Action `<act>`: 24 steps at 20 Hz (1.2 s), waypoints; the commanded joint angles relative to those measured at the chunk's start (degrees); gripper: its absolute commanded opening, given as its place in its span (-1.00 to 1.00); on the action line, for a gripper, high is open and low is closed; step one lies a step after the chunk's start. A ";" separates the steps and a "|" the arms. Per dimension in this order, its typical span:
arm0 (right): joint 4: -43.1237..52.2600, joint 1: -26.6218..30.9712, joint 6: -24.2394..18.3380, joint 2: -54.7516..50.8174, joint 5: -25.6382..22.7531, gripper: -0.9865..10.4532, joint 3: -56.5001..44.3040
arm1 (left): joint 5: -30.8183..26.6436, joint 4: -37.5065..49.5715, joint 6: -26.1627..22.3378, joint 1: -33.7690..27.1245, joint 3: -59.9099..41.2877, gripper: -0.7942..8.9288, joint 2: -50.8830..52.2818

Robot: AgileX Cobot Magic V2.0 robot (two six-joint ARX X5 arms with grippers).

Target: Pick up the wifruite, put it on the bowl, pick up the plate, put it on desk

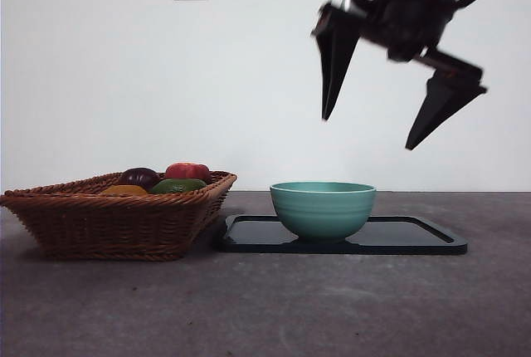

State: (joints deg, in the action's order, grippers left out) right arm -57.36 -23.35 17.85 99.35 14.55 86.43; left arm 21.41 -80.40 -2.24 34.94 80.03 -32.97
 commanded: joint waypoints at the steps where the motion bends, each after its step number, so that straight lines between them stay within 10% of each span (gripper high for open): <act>1: 0.24 0.33 -0.04 5.66 -1.97 0.12 5.03 | 0.35 0.61 -0.76 0.39 0.68 0.32 -0.15; 7: 1.22 0.63 -0.07 15.52 -5.95 0.12 11.08 | 0.35 0.66 -0.79 0.39 0.68 0.32 -0.15; 19: 1.20 1.14 -0.31 18.32 -5.55 -0.82 11.06 | 0.35 0.59 -0.74 0.42 0.68 0.32 -0.15; 24: 1.46 1.16 -0.17 18.14 -6.95 -0.82 11.08 | 0.35 0.55 -0.74 0.42 0.68 0.32 -0.15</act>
State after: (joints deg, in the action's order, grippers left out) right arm -56.23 -22.00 17.85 116.57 7.73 96.14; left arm 21.41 -80.40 -2.26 34.96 80.03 -32.97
